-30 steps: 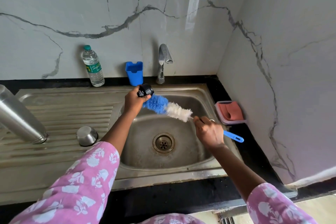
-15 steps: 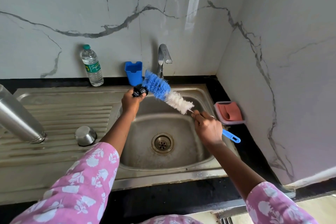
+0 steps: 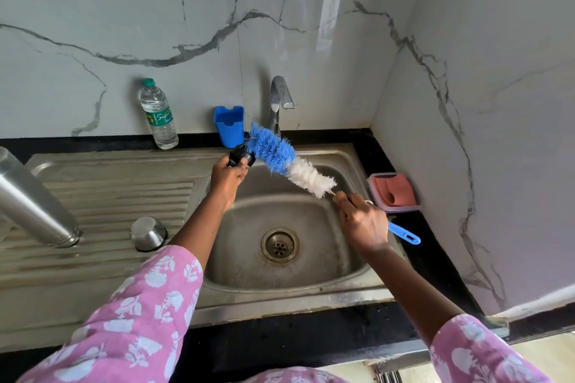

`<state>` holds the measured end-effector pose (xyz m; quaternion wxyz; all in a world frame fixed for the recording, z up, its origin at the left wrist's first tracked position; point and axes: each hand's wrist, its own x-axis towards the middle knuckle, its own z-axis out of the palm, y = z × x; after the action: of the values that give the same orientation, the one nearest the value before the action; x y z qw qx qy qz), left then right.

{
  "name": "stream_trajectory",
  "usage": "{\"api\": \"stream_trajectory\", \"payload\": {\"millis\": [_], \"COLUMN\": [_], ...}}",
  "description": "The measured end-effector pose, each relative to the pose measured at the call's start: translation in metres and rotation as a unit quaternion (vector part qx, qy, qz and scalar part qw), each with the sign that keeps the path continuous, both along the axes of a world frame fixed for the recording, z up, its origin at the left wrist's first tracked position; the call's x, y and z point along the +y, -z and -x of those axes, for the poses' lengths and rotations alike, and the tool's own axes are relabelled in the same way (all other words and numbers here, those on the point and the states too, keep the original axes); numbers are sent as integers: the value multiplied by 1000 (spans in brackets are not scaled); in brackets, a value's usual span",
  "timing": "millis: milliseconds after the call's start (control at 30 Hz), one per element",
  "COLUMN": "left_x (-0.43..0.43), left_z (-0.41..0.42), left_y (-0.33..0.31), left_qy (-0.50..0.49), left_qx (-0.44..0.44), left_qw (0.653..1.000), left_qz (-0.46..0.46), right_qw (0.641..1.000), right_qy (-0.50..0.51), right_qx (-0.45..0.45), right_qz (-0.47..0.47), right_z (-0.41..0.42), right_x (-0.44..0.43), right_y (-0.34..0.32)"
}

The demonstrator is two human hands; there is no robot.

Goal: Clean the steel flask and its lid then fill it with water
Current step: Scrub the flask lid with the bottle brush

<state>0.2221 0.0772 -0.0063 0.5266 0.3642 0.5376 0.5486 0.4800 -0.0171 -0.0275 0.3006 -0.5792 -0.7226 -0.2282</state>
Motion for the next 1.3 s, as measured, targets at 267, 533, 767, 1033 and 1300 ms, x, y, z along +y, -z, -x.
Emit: {"api": "stream_trajectory", "payload": {"millis": [267,533,767,1033,1300], "left_x": [-5,-5,-7,-8,-4], "left_z": [-10,-4,-9,-11,-2], "left_y": [1,6,4,10,11], "left_qy": [39,17,4,18,-14], "left_qx": [-83,-103,-132,-118,-148], "left_qw": [996,994,991,993,989], "left_qz": [15,20,20,17,2], "right_qw": [999,997,997,998,996], "right_qy": [4,-29,-27,-25,-42], "right_qx": [-22,-42,-40,-25,-53], "right_qz": [-23,-53,-65,-51,-60], "right_z": [4,-10,-2,-4,-14], "right_x": [6,0,5,9,9], "right_y": [-9,-5,-7,-8,-11]}}
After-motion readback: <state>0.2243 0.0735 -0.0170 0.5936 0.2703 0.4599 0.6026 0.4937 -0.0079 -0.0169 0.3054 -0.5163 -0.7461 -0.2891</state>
